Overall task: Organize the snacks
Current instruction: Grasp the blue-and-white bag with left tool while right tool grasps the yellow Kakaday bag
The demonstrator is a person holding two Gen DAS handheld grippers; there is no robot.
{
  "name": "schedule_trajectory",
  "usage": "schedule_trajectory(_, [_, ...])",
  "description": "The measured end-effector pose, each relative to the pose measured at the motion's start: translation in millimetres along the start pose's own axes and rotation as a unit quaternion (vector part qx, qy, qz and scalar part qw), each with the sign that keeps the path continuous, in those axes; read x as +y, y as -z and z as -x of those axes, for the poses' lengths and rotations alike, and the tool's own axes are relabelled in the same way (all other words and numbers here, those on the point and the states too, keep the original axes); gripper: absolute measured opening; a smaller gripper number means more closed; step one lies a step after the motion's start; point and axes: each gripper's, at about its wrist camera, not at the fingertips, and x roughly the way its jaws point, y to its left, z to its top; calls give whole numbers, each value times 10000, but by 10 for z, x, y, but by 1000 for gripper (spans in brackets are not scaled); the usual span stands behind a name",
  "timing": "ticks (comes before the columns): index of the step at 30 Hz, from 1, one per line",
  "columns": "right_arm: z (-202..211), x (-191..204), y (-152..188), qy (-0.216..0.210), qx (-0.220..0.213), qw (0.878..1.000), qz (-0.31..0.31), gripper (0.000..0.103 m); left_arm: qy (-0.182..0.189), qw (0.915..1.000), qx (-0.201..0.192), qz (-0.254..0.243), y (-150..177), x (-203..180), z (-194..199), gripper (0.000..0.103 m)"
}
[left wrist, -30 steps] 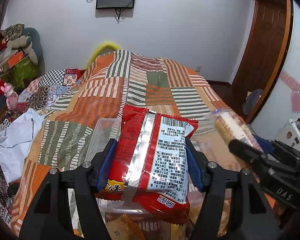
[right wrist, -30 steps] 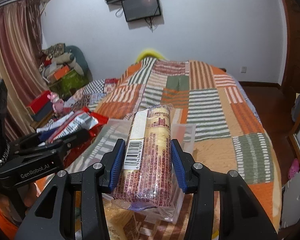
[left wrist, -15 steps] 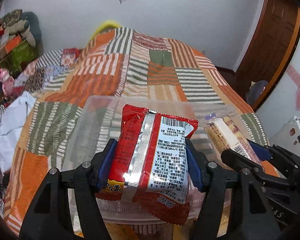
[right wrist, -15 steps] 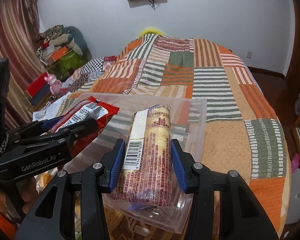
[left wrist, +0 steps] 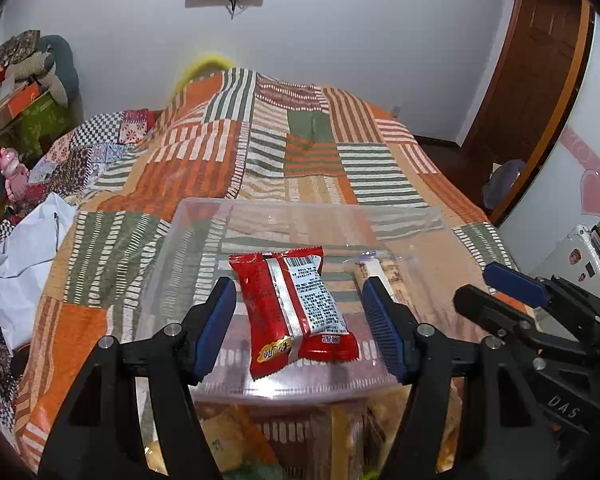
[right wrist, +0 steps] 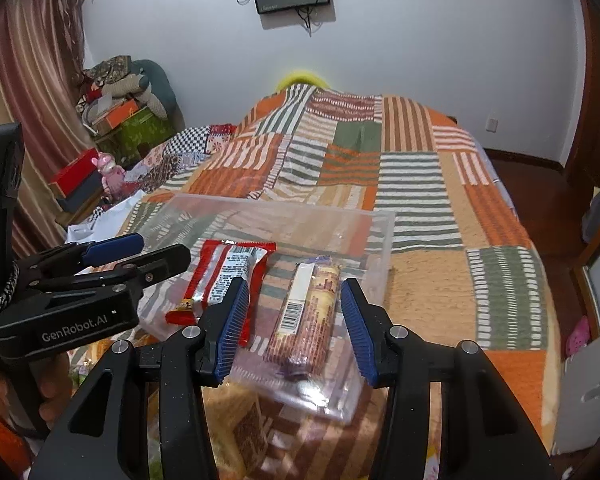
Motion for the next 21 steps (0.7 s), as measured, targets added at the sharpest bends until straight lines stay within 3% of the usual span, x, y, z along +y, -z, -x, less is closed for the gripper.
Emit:
schedule_trajectory(11, [526, -4, 99, 61, -393, 9992, -17, 47, -62, 9991, -381, -178, 105, 12, 637, 65])
schedule_trajectory(21, [854, -52, 317, 225, -541, 9983, -62, 52, -177, 9982, -463, -336, 470, 211, 1143, 68])
